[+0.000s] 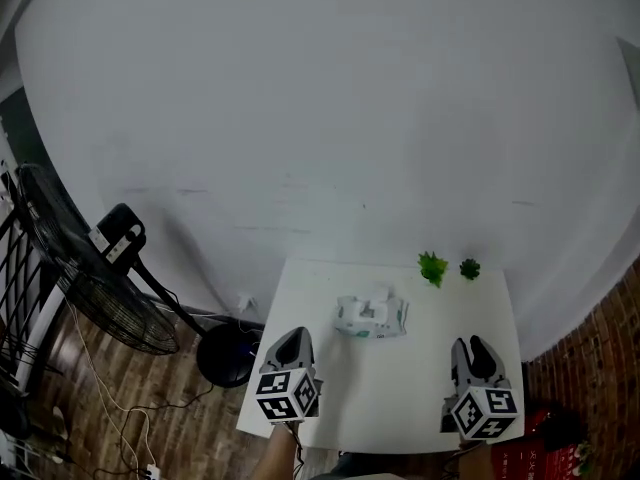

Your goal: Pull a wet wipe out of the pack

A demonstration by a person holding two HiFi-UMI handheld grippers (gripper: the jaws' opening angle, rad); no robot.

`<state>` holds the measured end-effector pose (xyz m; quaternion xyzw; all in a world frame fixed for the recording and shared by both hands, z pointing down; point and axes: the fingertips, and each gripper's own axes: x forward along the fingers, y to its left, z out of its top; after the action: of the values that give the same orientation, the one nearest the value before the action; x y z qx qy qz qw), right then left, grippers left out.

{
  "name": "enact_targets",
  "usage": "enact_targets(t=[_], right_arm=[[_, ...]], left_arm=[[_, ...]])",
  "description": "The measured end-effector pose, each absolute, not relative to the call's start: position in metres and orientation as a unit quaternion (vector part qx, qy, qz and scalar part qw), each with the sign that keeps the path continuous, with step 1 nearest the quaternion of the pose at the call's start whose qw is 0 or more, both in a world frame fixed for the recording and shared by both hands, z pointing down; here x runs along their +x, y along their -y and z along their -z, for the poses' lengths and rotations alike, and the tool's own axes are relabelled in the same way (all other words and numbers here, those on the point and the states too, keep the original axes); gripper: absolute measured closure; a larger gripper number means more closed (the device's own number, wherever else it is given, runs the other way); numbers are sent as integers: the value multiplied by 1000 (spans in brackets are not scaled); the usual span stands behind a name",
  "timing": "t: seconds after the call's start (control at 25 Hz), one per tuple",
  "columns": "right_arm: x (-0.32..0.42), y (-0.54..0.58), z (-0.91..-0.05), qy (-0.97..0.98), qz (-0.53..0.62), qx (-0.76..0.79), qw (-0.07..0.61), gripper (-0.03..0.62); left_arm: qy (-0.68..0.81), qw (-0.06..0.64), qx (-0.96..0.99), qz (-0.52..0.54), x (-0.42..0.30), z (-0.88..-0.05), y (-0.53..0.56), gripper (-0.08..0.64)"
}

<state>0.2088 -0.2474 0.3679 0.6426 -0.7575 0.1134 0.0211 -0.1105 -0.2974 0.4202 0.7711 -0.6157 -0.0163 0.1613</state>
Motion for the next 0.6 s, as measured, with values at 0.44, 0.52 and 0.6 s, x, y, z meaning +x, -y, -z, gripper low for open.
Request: enact_targets(t=[0.44,0.52,0.6], right_arm=[[194,289,-382,779,-132,611,47,460],[191,294,-387,785,-137,602,53,460],[190,300,-390,790,-140,594,56,460]], left_arm=[[623,191,759,0,-106,-442,317,558],[628,190,755,-4,-106,-443,315,558],[634,189,750,-9,-108,-445,315,558]])
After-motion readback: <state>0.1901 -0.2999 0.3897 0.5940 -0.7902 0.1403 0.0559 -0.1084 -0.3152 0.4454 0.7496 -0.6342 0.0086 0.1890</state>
